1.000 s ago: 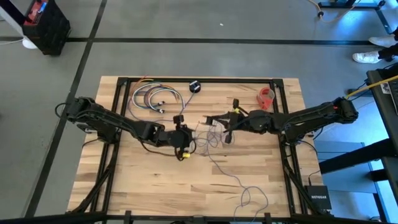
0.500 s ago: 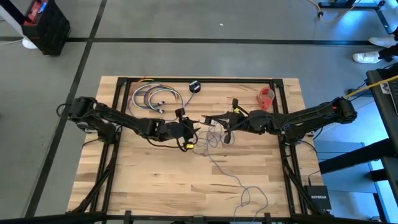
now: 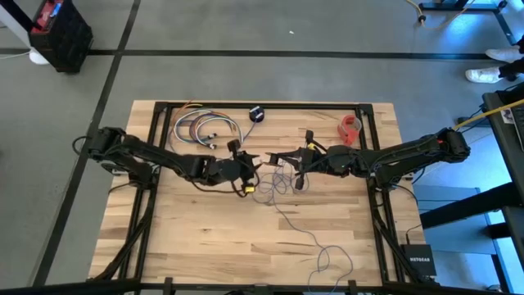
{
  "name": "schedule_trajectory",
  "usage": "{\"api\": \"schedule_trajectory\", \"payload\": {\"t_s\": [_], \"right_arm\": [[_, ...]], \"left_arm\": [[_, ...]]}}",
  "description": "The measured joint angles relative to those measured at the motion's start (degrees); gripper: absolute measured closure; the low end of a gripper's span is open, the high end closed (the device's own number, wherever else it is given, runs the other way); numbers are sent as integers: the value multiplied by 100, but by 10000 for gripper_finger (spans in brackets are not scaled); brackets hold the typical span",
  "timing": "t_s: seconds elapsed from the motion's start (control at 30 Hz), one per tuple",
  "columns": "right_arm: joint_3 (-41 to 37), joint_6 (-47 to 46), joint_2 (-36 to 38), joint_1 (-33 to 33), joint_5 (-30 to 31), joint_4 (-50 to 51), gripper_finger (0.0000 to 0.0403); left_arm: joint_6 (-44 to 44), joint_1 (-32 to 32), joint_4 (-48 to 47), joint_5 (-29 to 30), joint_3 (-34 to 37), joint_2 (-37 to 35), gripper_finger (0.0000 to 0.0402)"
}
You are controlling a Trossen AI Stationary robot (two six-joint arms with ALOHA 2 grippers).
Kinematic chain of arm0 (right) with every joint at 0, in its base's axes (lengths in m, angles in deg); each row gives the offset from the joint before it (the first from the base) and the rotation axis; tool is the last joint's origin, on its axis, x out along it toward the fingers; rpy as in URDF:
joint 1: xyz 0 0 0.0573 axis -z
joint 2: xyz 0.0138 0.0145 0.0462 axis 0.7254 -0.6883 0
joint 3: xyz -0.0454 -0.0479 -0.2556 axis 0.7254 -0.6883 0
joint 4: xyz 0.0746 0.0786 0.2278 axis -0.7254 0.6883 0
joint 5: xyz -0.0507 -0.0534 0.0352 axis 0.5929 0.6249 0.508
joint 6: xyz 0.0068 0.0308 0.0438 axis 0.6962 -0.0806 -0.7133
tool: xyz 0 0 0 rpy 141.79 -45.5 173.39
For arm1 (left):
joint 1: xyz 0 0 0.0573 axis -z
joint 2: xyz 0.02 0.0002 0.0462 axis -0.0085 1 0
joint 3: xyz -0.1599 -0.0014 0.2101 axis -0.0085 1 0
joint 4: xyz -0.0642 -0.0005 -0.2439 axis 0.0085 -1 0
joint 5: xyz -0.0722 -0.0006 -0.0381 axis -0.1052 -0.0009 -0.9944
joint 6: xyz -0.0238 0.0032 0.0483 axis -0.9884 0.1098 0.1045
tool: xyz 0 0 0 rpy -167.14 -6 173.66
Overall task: Coil cords
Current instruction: Coil the blue wire onto the black spool
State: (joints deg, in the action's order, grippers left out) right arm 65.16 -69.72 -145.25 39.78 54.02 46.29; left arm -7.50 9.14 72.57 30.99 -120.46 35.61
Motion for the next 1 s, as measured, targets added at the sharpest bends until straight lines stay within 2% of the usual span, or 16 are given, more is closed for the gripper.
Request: {"api": "schedule_trajectory", "payload": {"t_s": [0.23, 0.4, 0.5, 0.77, 1.0], "right_arm": [[0, -14, 0, 0, -205, -55, 399], [0, -110, 0, -4, -302, -45, 398], [0, -122, 0, -4, -299, 43, 399], [2, -432, -187, -4, -287, 416, 399], [2, -445, -723, 2, 171, 289, 399]], "left_arm": [[27, -214, 47, -55, 0, 239, 289], [164, -246, 186, -43, 0, 256, 350], [178, -198, -63, -53, 2, 185, 391], [-374, -111, -671, 248, 2, -343, 398], [-1248, -112, -733, -38, 2, -757, 393]]}}
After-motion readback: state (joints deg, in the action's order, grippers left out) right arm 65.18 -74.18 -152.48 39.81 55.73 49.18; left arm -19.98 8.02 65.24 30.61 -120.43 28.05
